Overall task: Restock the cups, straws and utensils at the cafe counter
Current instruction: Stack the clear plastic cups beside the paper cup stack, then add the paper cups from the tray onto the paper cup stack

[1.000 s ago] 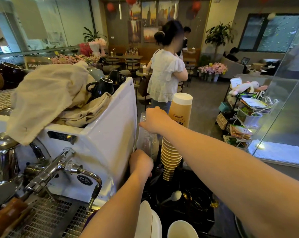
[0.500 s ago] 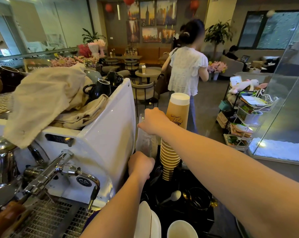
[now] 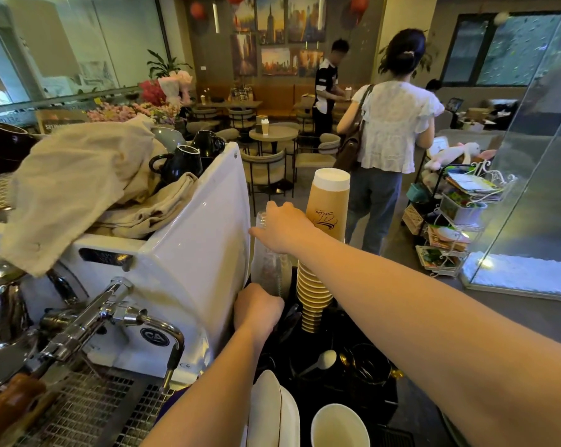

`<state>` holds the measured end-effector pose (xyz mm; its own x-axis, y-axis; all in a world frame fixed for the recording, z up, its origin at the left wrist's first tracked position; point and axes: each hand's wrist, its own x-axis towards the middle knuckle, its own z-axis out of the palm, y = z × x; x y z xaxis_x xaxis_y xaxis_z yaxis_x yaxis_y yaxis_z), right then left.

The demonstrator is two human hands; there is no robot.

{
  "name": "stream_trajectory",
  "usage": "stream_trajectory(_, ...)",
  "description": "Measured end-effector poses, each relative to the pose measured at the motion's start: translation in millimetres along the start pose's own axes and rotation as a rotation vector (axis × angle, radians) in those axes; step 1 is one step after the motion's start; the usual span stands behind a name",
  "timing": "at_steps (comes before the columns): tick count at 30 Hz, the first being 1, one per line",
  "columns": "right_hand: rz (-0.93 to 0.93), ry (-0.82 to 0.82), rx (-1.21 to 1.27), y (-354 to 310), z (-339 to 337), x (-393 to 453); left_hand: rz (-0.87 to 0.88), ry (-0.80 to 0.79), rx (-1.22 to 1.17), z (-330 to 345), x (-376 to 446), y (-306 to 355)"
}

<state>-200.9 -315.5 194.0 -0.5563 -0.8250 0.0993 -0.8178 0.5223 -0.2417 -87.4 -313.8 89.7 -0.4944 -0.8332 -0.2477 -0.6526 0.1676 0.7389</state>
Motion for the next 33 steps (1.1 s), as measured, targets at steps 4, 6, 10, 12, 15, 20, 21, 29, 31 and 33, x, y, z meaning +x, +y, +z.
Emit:
stream_trajectory(4, -0.050, 0.045, -0.033, -1, -13, -16, 0.067, 0.035, -0.018, -5, -5, 3)
stream_trajectory(6, -0.087, 0.064, 0.001, 0, -26, -29, 0.104, 0.083, -0.015, -10, -9, 6)
stream_trajectory(10, -0.187, 0.095, 0.220, 16, -56, -71, 0.222, 0.169, 0.023, -18, -21, 22)
stream_trajectory(12, -0.215, 0.118, 0.335, 30, -70, -94, 0.318, 0.196, 0.028, -18, -29, 33)
stream_trajectory(15, -0.195, 0.174, 0.462, 58, -89, -127, 0.463, 0.121, -0.041, -8, -46, 56)
stream_trajectory(20, -0.060, 0.355, 0.620, 130, -110, -194, 0.510, -0.205, -0.298, 36, -91, 93)
stream_trajectory(21, -0.014, 0.386, 0.671, 147, -111, -210, 0.537, -0.257, -0.317, 48, -101, 99)
stream_trajectory(29, 0.408, 0.636, 0.770, 303, -63, -323, 0.624, -0.513, -0.190, 182, -185, 116)
stream_trajectory(31, 0.504, 0.614, 0.761, 334, -38, -342, 0.673, -0.507, -0.066, 215, -200, 118)
stream_trajectory(33, 0.574, 0.578, 0.758, 357, -10, -356, 0.737, -0.466, 0.067, 244, -210, 119)
